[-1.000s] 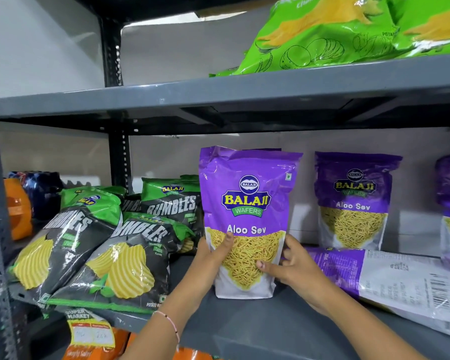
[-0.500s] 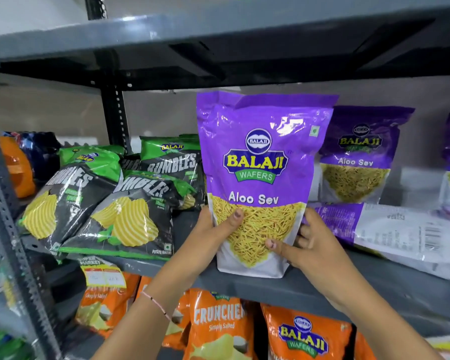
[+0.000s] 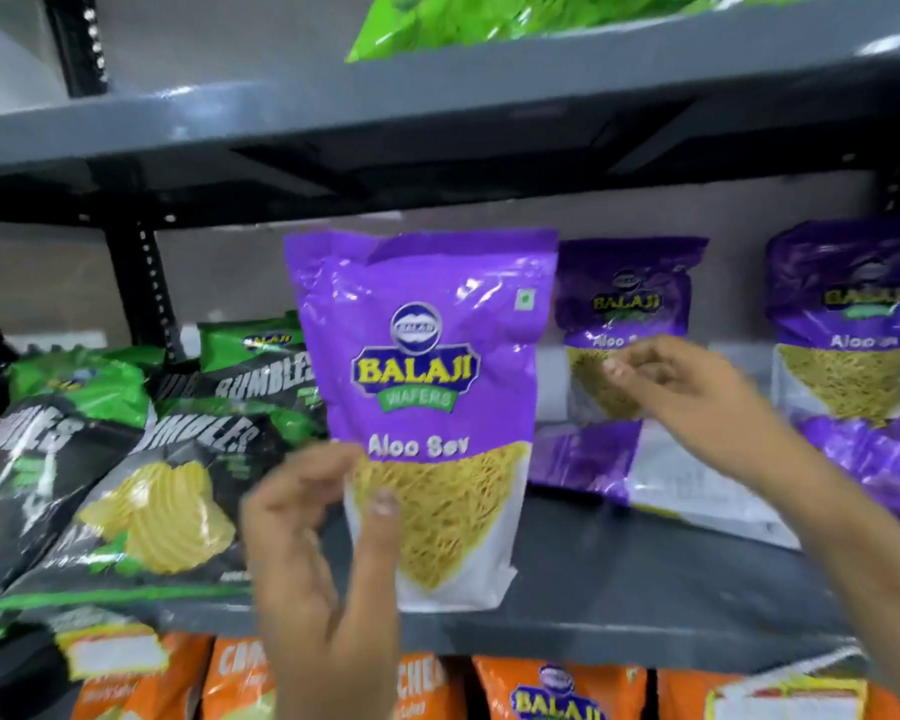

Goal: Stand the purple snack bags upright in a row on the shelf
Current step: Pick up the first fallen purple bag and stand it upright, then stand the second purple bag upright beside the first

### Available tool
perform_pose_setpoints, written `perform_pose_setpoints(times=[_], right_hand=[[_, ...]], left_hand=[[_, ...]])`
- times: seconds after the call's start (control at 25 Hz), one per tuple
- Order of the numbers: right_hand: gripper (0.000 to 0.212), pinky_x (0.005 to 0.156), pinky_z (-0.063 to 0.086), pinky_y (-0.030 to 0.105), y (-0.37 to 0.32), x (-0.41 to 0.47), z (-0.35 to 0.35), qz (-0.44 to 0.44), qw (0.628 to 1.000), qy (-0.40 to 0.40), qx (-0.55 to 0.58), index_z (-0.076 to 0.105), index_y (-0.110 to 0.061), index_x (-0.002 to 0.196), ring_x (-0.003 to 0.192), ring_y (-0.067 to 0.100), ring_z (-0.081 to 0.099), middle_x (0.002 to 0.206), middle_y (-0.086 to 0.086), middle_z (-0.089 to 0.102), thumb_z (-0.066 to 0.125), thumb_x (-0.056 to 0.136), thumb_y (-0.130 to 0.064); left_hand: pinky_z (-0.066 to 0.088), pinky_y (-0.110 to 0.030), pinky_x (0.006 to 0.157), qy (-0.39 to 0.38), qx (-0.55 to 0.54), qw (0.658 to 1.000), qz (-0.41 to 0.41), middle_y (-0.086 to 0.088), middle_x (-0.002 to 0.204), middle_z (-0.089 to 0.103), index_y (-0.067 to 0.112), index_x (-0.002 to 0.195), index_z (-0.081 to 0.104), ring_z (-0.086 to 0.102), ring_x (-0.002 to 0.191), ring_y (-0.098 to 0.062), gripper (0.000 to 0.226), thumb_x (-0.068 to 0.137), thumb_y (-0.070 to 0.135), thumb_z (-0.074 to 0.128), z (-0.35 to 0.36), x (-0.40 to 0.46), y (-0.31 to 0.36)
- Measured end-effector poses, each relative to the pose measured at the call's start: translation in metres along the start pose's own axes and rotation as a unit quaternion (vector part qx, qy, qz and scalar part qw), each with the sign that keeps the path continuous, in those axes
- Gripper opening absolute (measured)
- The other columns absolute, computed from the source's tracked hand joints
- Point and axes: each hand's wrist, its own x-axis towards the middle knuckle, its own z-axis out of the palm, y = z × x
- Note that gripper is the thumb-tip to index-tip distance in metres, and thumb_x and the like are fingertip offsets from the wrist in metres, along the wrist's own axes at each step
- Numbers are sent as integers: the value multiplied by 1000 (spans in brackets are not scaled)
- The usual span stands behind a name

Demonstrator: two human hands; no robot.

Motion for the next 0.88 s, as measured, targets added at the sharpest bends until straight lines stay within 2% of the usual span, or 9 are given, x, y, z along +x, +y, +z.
perform_pose_setpoints(times=[0.04,0.12,0.2,0.28,0.36,0.52,0.64,0.76,0.88], right_hand=[[57,84,53,39,14,22,-17,18,994,6,-106,65,-30,94,86,18,68,88,-4,74,55,64,-78],[74,85,53,41,48,56,-34,75,959,-79,-263,65,-28,96,87,22,64,94,2,72,37,63,-88],[92,91,52,39,66,60,-26,133,913,-169,-346,66,-29,111,101,25,65,119,9,70,23,62,-94],[79,100,46,37,76,57,-19,155,883,-192,-399,58,-27,129,122,29,58,138,10,59,24,80,-79],[74,102,42,37,77,58,-17,156,884,-185,-401,52,-21,136,128,30,53,143,12,53,26,86,-69],[72,98,44,42,79,53,-23,151,904,-138,-376,59,-20,127,122,32,57,135,13,60,28,85,-69],[65,90,46,41,71,40,-25,140,942,-58,-300,58,-15,115,115,34,61,122,15,67,34,86,-67],[43,77,48,34,62,21,-22,83,989,92,-79,49,-20,110,98,33,65,105,9,70,53,87,-56],[37,74,50,26,72,-4,-24,32,977,150,151,53,-21,109,90,19,66,101,-4,69,75,80,-28]], left_hand=[[54,-36,84,-40,-28,998,-35,-16,94,73,39,95,66,70,91,-26,25,73,27,68,19,-10,7],[58,-30,61,-146,-65,959,-235,-13,77,76,32,82,68,69,66,-16,29,53,32,70,67,-30,8],[59,-30,50,-233,-82,852,-461,-11,85,77,17,91,63,68,61,-21,37,58,18,78,111,-45,-8],[60,-33,48,-242,-124,746,-608,-19,98,69,9,95,62,67,60,-30,17,83,1,71,144,-45,-27],[62,-38,56,-225,-154,704,-656,-21,100,62,5,93,66,66,68,-36,4,90,4,64,167,-39,-43],[56,-38,75,-184,-155,730,-640,-21,92,70,2,99,65,66,76,-30,11,96,9,56,195,-28,-58],[56,-34,71,-120,-107,814,-557,-17,99,72,5,115,64,69,85,-30,24,92,0,56,202,-31,-67],[56,-24,68,-63,-54,924,-374,-16,93,73,10,107,64,70,74,-18,34,86,-14,54,198,-16,-64],[52,-17,65,-73,-22,959,-273,-11,94,72,16,94,61,64,70,-15,41,87,-21,44,189,-8,-62]])
